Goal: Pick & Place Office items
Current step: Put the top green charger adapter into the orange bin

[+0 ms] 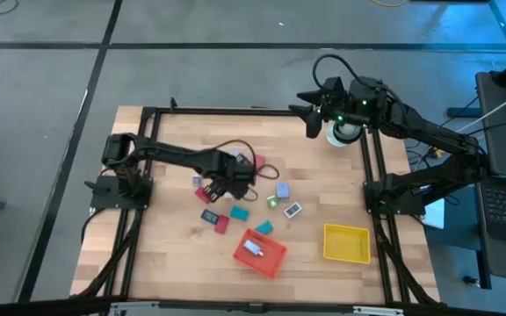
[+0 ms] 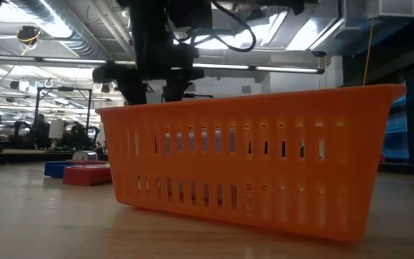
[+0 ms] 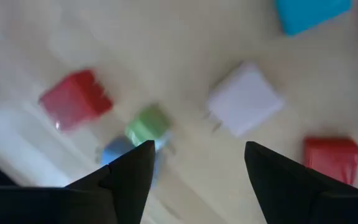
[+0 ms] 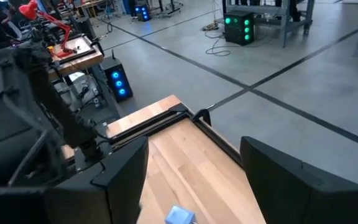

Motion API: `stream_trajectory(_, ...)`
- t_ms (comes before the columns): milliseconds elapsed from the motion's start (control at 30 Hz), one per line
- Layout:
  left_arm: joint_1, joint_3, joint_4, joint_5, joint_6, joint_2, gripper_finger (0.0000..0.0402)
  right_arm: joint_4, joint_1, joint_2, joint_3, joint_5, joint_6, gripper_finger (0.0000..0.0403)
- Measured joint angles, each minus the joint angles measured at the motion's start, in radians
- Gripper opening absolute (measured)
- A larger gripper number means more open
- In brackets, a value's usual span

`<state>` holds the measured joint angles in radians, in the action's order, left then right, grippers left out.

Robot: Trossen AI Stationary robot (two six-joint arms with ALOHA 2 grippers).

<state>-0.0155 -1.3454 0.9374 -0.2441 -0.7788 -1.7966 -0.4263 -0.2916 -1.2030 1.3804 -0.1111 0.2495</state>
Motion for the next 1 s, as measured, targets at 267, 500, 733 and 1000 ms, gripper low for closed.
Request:
stream_trajectory(267,-0.042,0.039,-0.155,0.043,-0.039,0.001,0.0241,0.073,-0.036,-0.005,0.000,0.082,-0.004,0.0261)
stream_trajectory(500,-0.020,0.040,-0.090,0.029,0.062,-0.009,0.0273,0.098,-0.042,-0.005,0.000,0.094,0.021,0.0261)
stream_trajectory(733,0.029,0.069,-0.054,-0.006,0.052,-0.009,0.0293,0.098,-0.034,-0.005,0.000,0.040,0.063,0.0261)
stream_trajectory(1000,0.212,0.070,-0.171,-0.082,0.064,-0.009,0.0295,0.112,-0.033,-0.006,0.000,-0.039,0.096,0.0261)
